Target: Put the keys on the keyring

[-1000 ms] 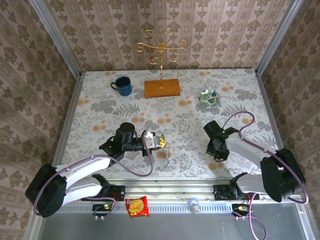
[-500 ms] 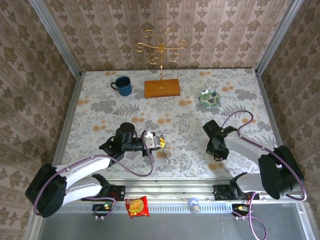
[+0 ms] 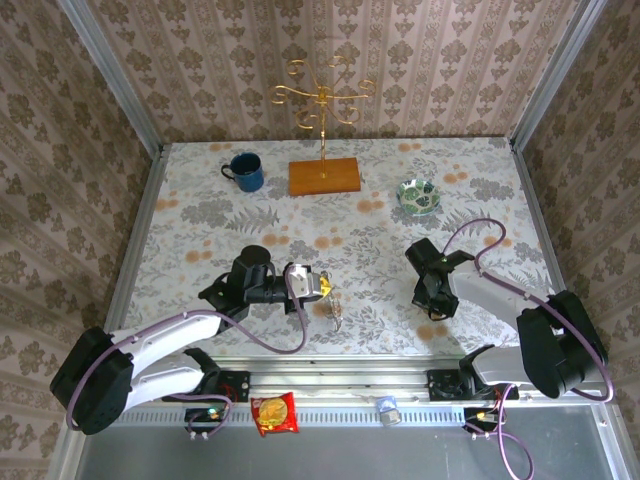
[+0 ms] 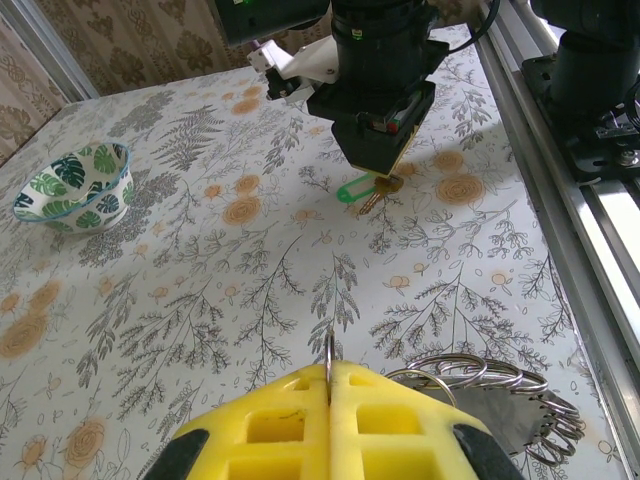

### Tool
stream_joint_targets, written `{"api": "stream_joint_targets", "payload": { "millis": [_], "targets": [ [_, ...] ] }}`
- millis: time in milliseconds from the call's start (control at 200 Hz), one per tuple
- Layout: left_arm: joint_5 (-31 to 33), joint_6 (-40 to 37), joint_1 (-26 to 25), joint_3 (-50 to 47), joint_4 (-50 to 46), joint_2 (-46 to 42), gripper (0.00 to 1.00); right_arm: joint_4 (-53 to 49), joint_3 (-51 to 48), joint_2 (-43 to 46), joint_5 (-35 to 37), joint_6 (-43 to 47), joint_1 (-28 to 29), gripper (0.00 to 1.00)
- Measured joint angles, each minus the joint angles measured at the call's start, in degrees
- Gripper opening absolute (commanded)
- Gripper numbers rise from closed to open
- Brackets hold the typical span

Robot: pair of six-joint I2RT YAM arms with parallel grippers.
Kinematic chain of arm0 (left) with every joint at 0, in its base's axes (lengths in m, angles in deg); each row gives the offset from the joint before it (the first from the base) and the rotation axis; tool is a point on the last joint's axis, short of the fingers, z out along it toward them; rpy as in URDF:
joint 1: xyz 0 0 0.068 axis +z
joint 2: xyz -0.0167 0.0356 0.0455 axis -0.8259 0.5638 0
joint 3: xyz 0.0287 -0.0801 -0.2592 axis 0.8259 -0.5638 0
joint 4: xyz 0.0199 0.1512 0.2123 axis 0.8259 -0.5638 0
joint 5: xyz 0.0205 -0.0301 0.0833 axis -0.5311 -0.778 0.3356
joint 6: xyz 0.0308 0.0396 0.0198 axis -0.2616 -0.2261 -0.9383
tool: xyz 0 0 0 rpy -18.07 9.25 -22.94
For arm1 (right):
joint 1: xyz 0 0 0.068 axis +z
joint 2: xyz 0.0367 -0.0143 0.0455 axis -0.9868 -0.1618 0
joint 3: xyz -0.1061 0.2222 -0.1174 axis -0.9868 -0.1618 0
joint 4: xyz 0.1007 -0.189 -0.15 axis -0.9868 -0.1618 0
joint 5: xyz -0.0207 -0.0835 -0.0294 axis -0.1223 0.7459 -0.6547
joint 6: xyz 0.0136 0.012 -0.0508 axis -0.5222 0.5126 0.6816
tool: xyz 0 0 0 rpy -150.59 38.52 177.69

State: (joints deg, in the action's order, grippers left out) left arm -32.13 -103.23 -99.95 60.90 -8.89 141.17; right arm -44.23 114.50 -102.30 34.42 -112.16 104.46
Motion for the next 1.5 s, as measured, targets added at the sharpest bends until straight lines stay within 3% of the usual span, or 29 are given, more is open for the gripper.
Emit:
{"api": "stream_joint_targets", "payload": {
  "millis": [475,570,765,980,1240,1500],
  "targets": [
    [0.00,0.00,0.00,0.00,-0.13,0.00,0.00,-0.68,0.15,-0.76,0.28,0.24,0.02,0.08],
    [0.00,0.00,0.00,0.00,-0.13,0.00,0.00,-1.84,0.98,-0.76,1.11,0.87,0.33,0.02],
    [0.00,0.61,0.00,0.04,-0.17,0.00,0.00,-4.02,5.27,0.66,3.30,5.07,5.35,0.00],
    [0.22,5.79,0.00,0.28,-1.05,-0.79,0.00,3.13,7.85,7.63,1.49,19.19,17.03,0.00],
    [1.36,13.38,-0.02,3.21,-3.04,-1.22,0.00,26.45,-0.94,22.84,-5.70,43.98,24.26,0.00],
    [1.70,17.90,-0.02,4.94,-5.77,-1.18,0.00,31.47,1.22,17.86,-9.81,62.64,24.90,0.00]
  ]
}}
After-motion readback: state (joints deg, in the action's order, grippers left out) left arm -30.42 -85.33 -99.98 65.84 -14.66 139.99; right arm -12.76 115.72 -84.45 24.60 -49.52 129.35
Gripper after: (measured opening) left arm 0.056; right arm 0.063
